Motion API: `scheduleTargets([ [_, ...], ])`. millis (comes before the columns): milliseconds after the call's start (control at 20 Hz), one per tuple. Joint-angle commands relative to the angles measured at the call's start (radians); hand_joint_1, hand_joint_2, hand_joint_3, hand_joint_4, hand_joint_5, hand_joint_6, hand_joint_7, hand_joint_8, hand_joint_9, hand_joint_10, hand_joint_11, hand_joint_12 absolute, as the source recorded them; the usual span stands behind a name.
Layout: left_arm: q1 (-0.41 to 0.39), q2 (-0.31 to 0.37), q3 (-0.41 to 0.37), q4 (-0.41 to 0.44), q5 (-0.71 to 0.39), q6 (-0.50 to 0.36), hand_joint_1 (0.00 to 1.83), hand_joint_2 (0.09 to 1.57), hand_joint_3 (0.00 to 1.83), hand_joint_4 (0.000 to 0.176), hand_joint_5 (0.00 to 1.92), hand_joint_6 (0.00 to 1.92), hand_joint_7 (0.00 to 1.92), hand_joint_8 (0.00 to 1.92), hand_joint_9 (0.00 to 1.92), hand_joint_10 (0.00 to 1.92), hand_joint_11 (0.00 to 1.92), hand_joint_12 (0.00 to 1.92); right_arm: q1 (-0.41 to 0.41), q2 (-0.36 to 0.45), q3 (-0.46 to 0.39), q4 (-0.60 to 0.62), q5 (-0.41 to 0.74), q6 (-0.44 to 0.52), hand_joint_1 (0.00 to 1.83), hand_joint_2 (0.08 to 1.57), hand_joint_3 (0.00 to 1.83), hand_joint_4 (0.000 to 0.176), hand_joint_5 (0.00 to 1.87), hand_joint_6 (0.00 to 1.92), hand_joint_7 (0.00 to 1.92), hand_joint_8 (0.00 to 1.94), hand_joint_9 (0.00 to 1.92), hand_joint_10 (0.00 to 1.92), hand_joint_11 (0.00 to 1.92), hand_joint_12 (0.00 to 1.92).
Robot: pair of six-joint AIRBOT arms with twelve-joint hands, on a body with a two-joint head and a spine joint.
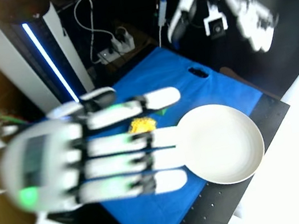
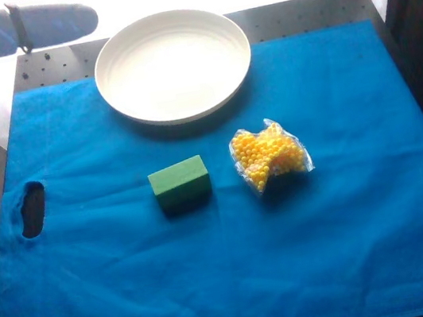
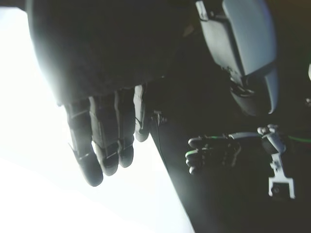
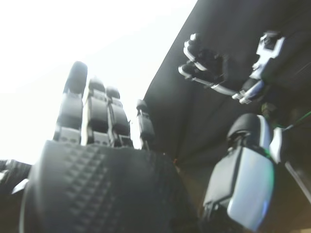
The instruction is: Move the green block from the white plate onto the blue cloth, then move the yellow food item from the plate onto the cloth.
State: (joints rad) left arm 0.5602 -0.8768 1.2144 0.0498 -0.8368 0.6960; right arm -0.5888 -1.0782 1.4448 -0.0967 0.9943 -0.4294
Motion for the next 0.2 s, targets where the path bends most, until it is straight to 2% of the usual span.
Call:
scheduleTargets([
  [0, -0.010, 0.008, -0.006, -0.023, -0.166, -0.001, 0.52, 0.78, 0.00, 0.132, 0.10, 0.01, 0.28, 0.00, 0.28, 0.00, 0.00, 0.68, 0.014, 0.004, -0.008, 0.042, 0.158, 0.004, 0.52, 0.70, 0.00, 0.176, 0.00, 0.00, 0.01, 0.00, 0.01, 0.00, 0.00, 0.42],
  [50, -0.010, 0.014, -0.015, -0.027, -0.199, -0.001, 0.48, 0.82, 0.01, 0.110, 0.11, 0.01, 0.28, 0.01, 0.28, 0.00, 0.02, 0.68, 0.014, 0.009, -0.015, 0.055, 0.184, 0.004, 0.53, 0.74, 0.00, 0.176, 0.00, 0.00, 0.00, 0.00, 0.00, 0.00, 0.00, 0.39],
  [100, -0.007, 0.023, -0.033, -0.039, -0.261, 0.002, 0.46, 0.82, 0.00, 0.101, 0.13, 0.00, 0.28, 0.00, 0.28, 0.00, 0.03, 0.65, 0.014, 0.028, -0.043, 0.078, 0.221, 0.004, 0.52, 0.74, 0.00, 0.176, 0.00, 0.00, 0.01, 0.00, 0.00, 0.00, 0.00, 0.44],
  [150, -0.002, 0.030, -0.049, -0.049, -0.304, 0.012, 0.42, 0.80, 0.00, 0.114, 0.13, 0.00, 0.27, 0.00, 0.26, 0.00, 0.05, 0.56, 0.014, 0.050, -0.070, 0.095, 0.248, 0.004, 0.52, 0.72, 0.00, 0.176, 0.00, 0.00, 0.03, 0.00, 0.02, 0.00, 0.00, 0.52],
])
